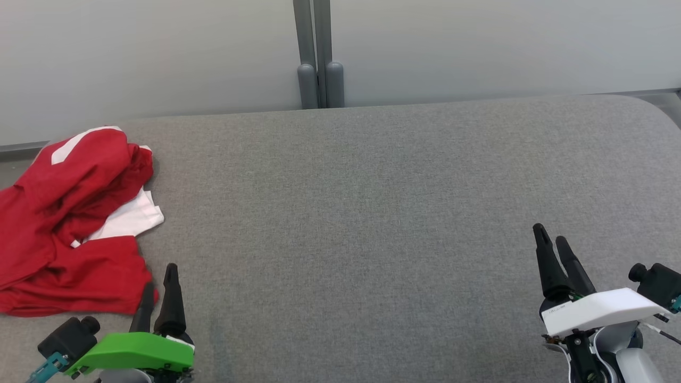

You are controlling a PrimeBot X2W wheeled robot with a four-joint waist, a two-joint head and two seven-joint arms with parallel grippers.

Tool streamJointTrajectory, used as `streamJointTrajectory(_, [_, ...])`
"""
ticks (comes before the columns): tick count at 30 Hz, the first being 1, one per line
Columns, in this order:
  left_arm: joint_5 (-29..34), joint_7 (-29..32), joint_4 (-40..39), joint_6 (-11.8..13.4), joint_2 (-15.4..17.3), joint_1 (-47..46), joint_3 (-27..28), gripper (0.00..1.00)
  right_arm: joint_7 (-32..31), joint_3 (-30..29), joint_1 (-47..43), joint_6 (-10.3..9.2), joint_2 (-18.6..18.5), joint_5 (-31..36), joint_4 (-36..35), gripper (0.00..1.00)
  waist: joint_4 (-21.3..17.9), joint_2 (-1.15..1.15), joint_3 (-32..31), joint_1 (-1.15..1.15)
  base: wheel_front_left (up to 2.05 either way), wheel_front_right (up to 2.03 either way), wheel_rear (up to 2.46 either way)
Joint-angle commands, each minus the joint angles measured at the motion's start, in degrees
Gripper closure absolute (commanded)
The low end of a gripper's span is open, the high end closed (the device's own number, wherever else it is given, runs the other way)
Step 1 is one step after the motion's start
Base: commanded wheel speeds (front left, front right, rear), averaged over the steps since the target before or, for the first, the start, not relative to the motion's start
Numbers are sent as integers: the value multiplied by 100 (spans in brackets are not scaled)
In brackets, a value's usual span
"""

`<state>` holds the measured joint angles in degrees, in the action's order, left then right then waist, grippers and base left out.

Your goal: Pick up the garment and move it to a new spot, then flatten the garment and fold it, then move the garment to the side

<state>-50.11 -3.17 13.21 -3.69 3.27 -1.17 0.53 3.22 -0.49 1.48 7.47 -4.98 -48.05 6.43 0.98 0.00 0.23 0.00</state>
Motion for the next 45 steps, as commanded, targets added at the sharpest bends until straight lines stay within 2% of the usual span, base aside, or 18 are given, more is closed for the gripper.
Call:
streamJointTrajectory(1, [218, -72, -98, 50, 76, -12, -12, 0, 66, 24, 19, 2, -66, 242, -117, 0, 8, 0, -3, 0, 0, 0, 0])
streamJointTrajectory(25, [1950, -485, -310, 270, 214, 147, -309, 0, 483, 61, -138, 2, -64, 2023, -211, 0, 77, 0, 6, 0, 0, 0, 0])
streamJointTrajectory(33, [2418, -607, -325, 248, 252, 165, -385, 0, 604, 81, -157, 2, -57, 2548, -203, 0, 73, 0, 24, 0, 0, 0, 0])
streamJointTrajectory(45, [3009, -781, -86, 70, 268, 143, -330, 0, 779, 6, -212, 3, -12, 3221, 5, 0, 83, 0, 17, 0, 0, 0, 0])
